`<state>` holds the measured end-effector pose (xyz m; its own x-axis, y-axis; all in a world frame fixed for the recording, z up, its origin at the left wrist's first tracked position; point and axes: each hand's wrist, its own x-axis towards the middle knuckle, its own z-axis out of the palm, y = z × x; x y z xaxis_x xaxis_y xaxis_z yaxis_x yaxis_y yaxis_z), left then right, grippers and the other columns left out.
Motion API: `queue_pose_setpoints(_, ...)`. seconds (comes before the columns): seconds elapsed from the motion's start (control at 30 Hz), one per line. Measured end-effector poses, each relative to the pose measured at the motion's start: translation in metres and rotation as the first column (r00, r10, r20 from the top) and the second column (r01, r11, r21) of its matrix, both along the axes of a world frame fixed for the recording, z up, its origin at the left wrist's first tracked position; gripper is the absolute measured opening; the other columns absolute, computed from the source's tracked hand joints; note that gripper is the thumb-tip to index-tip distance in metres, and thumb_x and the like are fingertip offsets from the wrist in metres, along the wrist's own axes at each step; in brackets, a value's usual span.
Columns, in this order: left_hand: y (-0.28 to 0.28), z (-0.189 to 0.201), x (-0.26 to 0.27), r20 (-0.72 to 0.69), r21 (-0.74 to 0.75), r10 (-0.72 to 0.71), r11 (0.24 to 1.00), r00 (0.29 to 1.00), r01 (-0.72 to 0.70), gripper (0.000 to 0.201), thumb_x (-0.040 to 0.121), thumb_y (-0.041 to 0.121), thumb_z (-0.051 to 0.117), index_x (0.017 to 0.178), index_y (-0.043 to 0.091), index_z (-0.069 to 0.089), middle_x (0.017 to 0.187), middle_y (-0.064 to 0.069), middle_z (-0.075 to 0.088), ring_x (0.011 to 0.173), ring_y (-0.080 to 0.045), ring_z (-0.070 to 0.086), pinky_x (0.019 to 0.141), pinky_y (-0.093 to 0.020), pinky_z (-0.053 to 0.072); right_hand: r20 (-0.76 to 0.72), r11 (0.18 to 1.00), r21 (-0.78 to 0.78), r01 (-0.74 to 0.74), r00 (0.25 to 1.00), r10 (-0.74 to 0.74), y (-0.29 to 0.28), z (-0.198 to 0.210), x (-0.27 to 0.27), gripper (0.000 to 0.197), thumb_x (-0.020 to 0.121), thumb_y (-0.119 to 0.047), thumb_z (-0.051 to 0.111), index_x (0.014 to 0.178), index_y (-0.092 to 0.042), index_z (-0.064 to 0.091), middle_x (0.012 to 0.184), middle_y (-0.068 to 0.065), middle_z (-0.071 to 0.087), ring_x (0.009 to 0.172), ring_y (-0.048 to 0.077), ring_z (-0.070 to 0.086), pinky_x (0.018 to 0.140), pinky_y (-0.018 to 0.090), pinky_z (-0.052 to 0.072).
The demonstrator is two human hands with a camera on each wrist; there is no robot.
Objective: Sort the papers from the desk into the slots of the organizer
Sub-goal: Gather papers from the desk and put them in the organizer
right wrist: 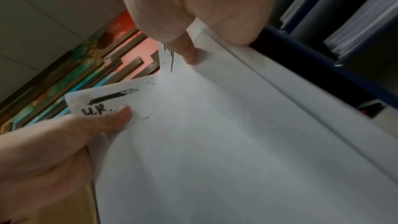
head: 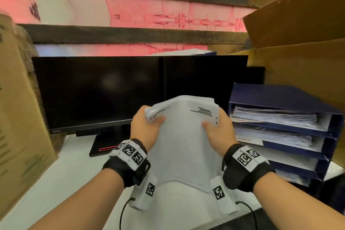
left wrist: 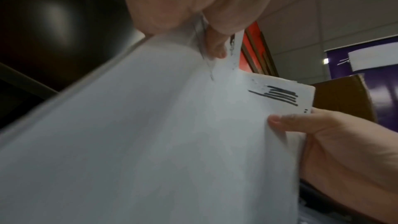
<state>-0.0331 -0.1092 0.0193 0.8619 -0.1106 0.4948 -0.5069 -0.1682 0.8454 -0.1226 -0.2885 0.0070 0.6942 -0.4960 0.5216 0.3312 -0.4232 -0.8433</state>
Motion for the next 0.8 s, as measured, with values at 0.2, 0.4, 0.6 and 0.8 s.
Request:
queue_pose_setpoints(0.2, -0.004, 0.02, -0.001, 0.085, -0.178, 0.05, 0.983, 0.995, -0.034, 0.044, 0.081, 0.014, 0.073, 0.109, 0.024, 0.041, 0.093, 0.01, 0.054, 0.083, -0.004, 0.056, 0.068, -0.016, 0.043, 0.187, 0.996, -0.076, 0.057, 0.982, -0.042, 0.005, 0.018, 0.019, 0.059, 0.086, 0.006, 0.055, 0.131, -0.027, 0.036, 0.114, -0.005, 0.05, 0.1, 0.001, 0.054, 0.084, 0.023, 0.051)
queue_pose_setpoints(0.4, 0.005, 0.014, 0.01, 0.238, 0.03, 0.027, 0.999, 0.971, -0.035, 0.058, 0.079, 0.015, 0.075, 0.114, 0.038, 0.035, 0.108, 0.012, 0.052, 0.099, 0.0, 0.049, 0.078, -0.008, 0.033, 0.123, 0.867, -0.472, 0.16, 0.986, -0.115, -0.006, 0.025, 0.032, 0.048, 0.083, 0.011, 0.052, 0.121, -0.019, 0.059, 0.119, -0.001, 0.042, 0.105, -0.001, 0.044, 0.084, -0.006, 0.028)
queue_pose_setpoints(0.6, 0.015, 0.011, 0.029, 0.041, -0.05, -0.025, 0.998, 0.999, 0.027, 0.043, 0.074, 0.021, 0.081, 0.106, 0.024, 0.052, 0.095, 0.009, 0.06, 0.086, -0.005, 0.06, 0.068, -0.015, 0.047, 0.106, 0.952, -0.293, 0.087, 0.993, -0.058, -0.021, 0.021, 0.034, 0.039, 0.088, 0.0, 0.059, 0.119, -0.024, 0.056, 0.112, -0.008, 0.053, 0.098, -0.006, 0.052, 0.084, 0.0, 0.038)
queue_pose_setpoints(0.8, -0.002, 0.01, 0.029, 0.027, -0.139, 0.052, 0.989, 0.998, -0.048, 0.017, 0.082, 0.018, 0.072, 0.083, 0.017, 0.054, 0.078, 0.003, 0.057, 0.069, -0.011, 0.054, 0.06, -0.021, 0.043, 0.156, 0.98, -0.173, 0.094, 0.985, -0.067, -0.006, 0.018, 0.042, 0.027, 0.09, -0.001, 0.058, 0.103, -0.025, 0.056, 0.096, -0.017, 0.057, 0.082, -0.015, 0.055, 0.071, 0.006, 0.046)
